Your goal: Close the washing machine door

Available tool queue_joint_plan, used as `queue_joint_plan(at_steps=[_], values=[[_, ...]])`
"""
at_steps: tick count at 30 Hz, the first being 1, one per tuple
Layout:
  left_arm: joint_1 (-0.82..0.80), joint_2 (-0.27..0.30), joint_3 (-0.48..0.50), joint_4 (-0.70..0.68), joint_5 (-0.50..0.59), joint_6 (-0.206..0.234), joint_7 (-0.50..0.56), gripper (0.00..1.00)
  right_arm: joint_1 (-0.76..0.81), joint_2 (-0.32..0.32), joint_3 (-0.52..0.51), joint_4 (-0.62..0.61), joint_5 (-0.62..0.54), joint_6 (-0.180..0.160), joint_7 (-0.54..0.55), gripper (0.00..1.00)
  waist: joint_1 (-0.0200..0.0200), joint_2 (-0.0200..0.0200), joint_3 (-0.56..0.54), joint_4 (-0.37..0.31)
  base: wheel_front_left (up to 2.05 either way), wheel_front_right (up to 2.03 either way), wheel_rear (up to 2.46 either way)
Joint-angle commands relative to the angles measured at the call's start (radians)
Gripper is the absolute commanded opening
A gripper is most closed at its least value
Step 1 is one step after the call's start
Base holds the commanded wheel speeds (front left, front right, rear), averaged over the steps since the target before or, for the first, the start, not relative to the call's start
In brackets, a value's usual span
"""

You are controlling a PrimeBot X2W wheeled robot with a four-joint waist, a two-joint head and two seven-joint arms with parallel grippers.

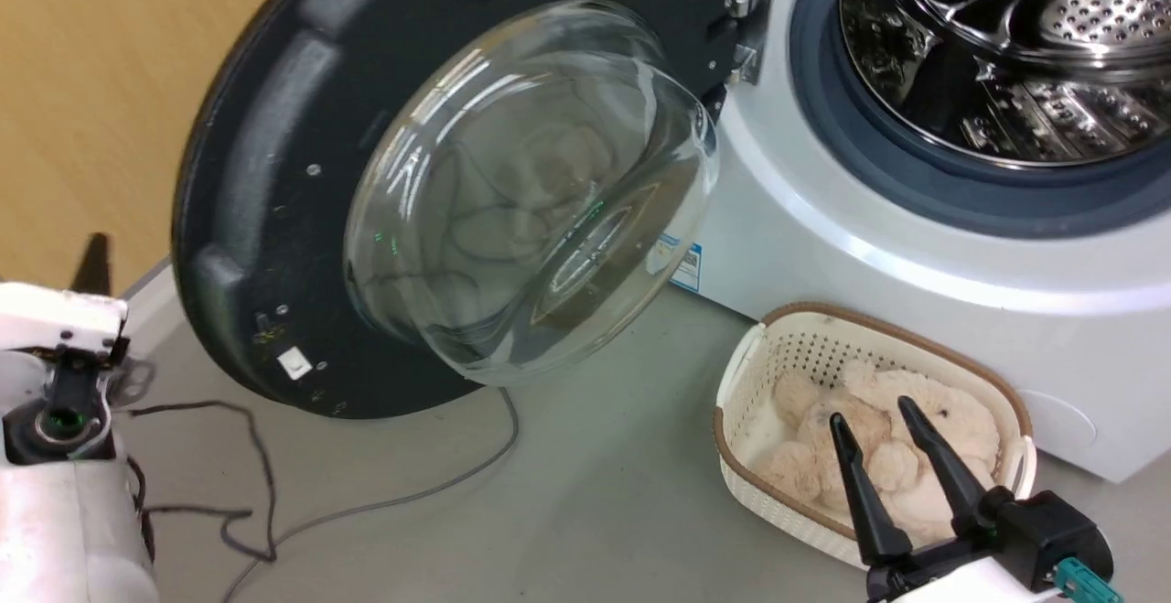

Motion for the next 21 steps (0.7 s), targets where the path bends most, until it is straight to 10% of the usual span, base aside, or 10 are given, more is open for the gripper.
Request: queue_joint_plan(at_steps=[1,21], values=[[-0.030,-0.008,0.021,0.030,-0.053,-0.005,0.058,0.00,-0.007,-0.009,-0.001,-0.006,-0.004,0.001,-0.004,1.00,-0.0001,0.0000,0.009,-0.009,0.00,0.00,0.00],[0.103,-0.029,-0.057,-0.090,-0.258,-0.075,0.570,0.00,0.000,0.027,-0.064,0.009,-0.004,0.001,-0.004,1.00,-0.0001,0.0000,-0.044,-0.049,0.00,0.00,0.00]])
